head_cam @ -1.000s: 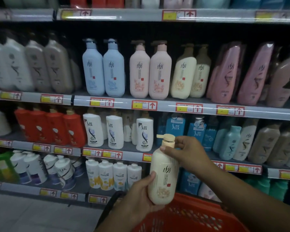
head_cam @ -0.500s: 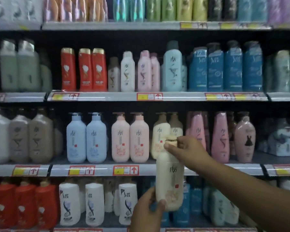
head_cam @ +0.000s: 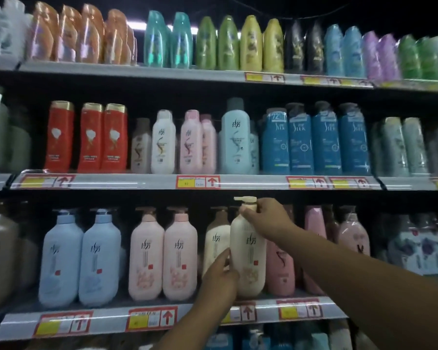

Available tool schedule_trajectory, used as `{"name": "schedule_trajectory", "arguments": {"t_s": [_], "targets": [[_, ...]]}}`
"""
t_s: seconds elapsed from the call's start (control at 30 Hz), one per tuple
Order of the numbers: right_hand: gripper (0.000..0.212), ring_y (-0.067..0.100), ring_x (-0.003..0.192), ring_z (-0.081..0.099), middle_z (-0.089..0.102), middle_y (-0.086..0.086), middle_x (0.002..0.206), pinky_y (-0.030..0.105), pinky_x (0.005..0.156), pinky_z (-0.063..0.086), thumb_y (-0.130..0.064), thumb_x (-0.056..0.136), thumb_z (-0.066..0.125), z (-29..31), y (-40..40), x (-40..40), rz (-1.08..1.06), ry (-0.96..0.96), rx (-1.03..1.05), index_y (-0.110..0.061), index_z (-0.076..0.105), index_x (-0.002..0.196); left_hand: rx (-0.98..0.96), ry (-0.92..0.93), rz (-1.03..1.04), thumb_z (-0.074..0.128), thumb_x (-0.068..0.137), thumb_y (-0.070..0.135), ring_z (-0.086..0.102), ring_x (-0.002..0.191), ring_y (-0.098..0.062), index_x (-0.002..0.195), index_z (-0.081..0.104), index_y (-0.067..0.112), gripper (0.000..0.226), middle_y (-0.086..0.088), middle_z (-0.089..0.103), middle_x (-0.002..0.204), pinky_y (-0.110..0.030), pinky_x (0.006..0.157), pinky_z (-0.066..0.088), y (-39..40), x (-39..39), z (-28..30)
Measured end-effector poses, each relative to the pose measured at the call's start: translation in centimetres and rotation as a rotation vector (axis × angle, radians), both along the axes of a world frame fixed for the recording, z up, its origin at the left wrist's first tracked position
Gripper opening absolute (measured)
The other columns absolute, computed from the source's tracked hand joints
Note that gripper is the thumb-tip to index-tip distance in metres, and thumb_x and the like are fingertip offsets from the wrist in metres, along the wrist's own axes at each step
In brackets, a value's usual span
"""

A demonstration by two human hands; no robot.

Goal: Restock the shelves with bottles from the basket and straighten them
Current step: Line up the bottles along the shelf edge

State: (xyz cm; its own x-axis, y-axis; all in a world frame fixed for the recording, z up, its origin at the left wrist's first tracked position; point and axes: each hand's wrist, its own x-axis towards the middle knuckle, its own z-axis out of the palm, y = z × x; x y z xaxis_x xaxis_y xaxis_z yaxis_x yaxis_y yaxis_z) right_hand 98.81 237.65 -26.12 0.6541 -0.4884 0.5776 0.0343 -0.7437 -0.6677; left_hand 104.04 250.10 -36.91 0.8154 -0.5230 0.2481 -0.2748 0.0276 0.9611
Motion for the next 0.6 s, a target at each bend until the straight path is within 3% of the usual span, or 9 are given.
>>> {"name": "schedule_trajectory", "arguments": {"t_s": [0.1, 0.2, 0.4, 0.47, 0.53, 0.6], "targets": [[0.024, 0.014, 0.085, 0.064, 0.068, -0.004, 0.086, 0.032, 0.073, 0.054, -0.042, 0.095, 0.063, -0.6, -1.0, 1.4, -0.031, 0.023, -0.058, -0.018, 0.069, 0.098, -0.016, 0.045, -0.011, 0.055, 0.096, 0.016, 0.058, 0.118, -0.024, 0.120, 0.061, 0.050, 0.042, 0.009, 0.064, 0.122, -0.053, 0.100, 0.053, -1.4, 1.9, -0.2], [0.024, 0.007, 0.076, 0.058, 0.064, -0.009, 0.081, 0.022, 0.057, 0.039, -0.043, 0.095, 0.063, -0.6, -1.6, 2.4, -0.068, 0.023, -0.116, -0.020, 0.069, 0.098, -0.011, 0.028, -0.032, 0.056, 0.090, 0.026, 0.059, 0.117, -0.023, 0.122, 0.059, 0.058, 0.046, 0.008, 0.067, 0.124, -0.054, 0.100, 0.052, -3.2, 3.9, -0.7], [0.024, 0.017, 0.090, 0.065, 0.066, -0.005, 0.088, 0.032, 0.077, 0.053, -0.040, 0.095, 0.065, -1.8, -2.7, 3.5, -0.055, 0.044, -0.074, -0.017, 0.069, 0.102, -0.029, -0.009, -0.031, 0.048, 0.100, 0.027, 0.058, 0.118, -0.017, 0.130, 0.058, 0.050, 0.039, 0.010, 0.064, 0.127, -0.048, 0.103, 0.051, -3.5, 3.5, -1.3], [0.023, 0.015, 0.085, 0.063, 0.063, -0.006, 0.082, 0.028, 0.070, 0.048, -0.038, 0.095, 0.066, -1.8, -3.0, 3.4, -0.068, 0.040, -0.074, -0.016, 0.069, 0.101, -0.043, -0.017, -0.010, 0.048, 0.098, 0.027, 0.057, 0.119, -0.016, 0.124, 0.062, 0.049, 0.037, 0.011, 0.064, 0.127, -0.046, 0.105, 0.050, -3.5, 3.2, -1.9], [0.023, 0.012, 0.077, 0.060, 0.062, -0.004, 0.079, 0.024, 0.061, 0.043, -0.036, 0.094, 0.068, -1.4, -3.2, 3.3, -0.089, 0.059, -0.085, -0.013, 0.068, 0.099, -0.032, -0.038, -0.001, 0.046, 0.101, 0.019, 0.055, 0.119, -0.013, 0.130, 0.058, 0.043, 0.040, 0.013, 0.061, 0.128, -0.035, 0.104, 0.047, -3.4, 2.6, -2.4], [0.021, 0.017, 0.080, 0.064, 0.067, 0.002, 0.086, 0.027, 0.065, 0.050, -0.031, 0.094, 0.069, -1.2, -3.2, 3.4, -0.100, 0.099, -0.099, -0.011, 0.069, 0.100, -0.026, -0.042, 0.017, 0.043, 0.104, 0.012, 0.053, 0.115, -0.011, 0.136, 0.053, 0.036, 0.041, 0.012, 0.057, 0.124, -0.027, 0.096, 0.044, -3.4, 2.3, -2.5]]}}
